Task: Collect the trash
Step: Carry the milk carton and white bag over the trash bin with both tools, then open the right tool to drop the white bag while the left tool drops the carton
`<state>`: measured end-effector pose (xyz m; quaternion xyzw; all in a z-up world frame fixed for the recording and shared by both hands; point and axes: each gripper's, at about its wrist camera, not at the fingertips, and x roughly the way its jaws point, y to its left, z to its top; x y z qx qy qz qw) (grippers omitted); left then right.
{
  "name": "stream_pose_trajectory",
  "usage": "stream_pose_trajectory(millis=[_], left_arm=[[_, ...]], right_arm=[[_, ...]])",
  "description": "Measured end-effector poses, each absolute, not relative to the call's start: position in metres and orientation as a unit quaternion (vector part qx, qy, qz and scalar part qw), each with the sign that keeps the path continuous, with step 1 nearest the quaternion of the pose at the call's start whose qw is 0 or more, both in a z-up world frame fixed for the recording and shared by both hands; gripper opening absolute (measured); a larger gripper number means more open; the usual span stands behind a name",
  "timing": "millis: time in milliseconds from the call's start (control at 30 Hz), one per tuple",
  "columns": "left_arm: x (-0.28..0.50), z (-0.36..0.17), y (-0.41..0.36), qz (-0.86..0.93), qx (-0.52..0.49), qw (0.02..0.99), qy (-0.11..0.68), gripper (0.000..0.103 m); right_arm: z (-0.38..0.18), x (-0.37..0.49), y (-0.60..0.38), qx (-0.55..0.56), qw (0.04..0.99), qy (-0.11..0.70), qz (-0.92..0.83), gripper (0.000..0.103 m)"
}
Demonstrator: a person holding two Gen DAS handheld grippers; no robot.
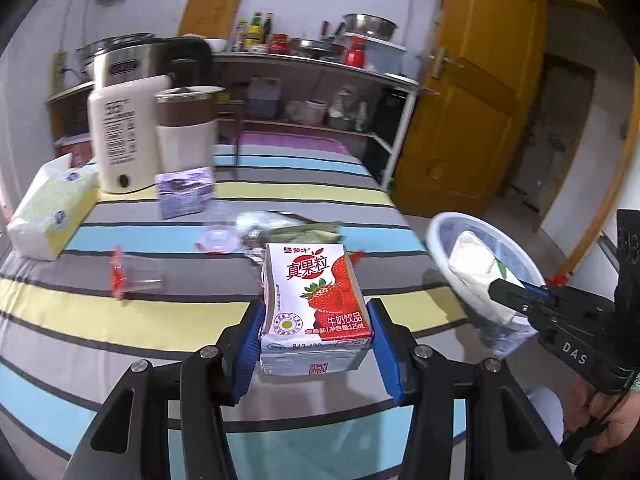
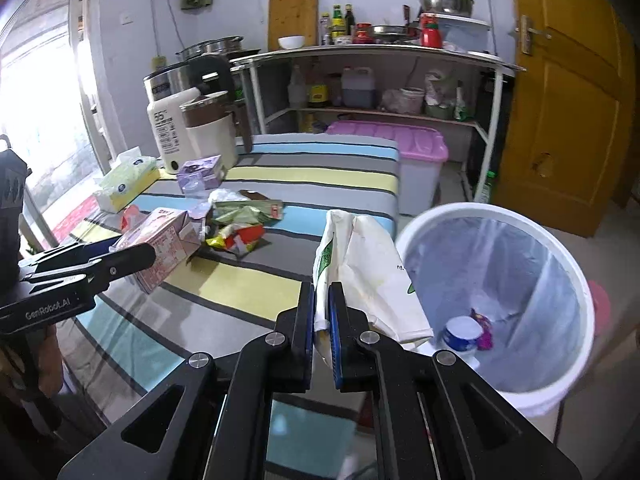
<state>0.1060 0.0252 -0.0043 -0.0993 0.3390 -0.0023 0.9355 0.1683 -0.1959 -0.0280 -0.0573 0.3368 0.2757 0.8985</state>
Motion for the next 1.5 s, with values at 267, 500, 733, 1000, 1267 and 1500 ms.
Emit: stream_pose_trajectory(millis=[267, 500, 733, 1000, 1267, 1500], left_arm=[[0.128, -0.001, -0.021, -0.067, -0.075, 0.935, 0.34, 0.051], [0.155, 0.0, -0.056, -0.115, -0.058, 0.93, 0.344, 0.052], [0.179, -0.003, -0.089, -0.15, -0.047, 0.923, 0.351, 0.052], [0.201, -0.008, -0.116, -0.18, -0.038, 0.915, 0.359, 0.052], [0.219, -0.016, -0.135, -0.207, -0.028, 0.906, 0.369, 0.052], [0.223, -0.018, -0.143, -0.22, -0.023, 0.903, 0.37, 0.052]], right_arm=[[-0.029, 0.174, -0.236, -0.041, 0.911, 0.34, 0.23, 0.007], [-0.034, 0.184, -0.27, -0.024, 0.917, 0.349, 0.19, 0.007], [-0.042, 0.197, -0.292, -0.013, 0.918, 0.361, 0.167, 0.008], [-0.048, 0.206, -0.304, -0.005, 0.916, 0.371, 0.151, 0.008], [-0.051, 0.208, -0.313, -0.002, 0.917, 0.372, 0.142, 0.011], [-0.049, 0.207, -0.318, 0.008, 0.921, 0.365, 0.14, 0.034]])
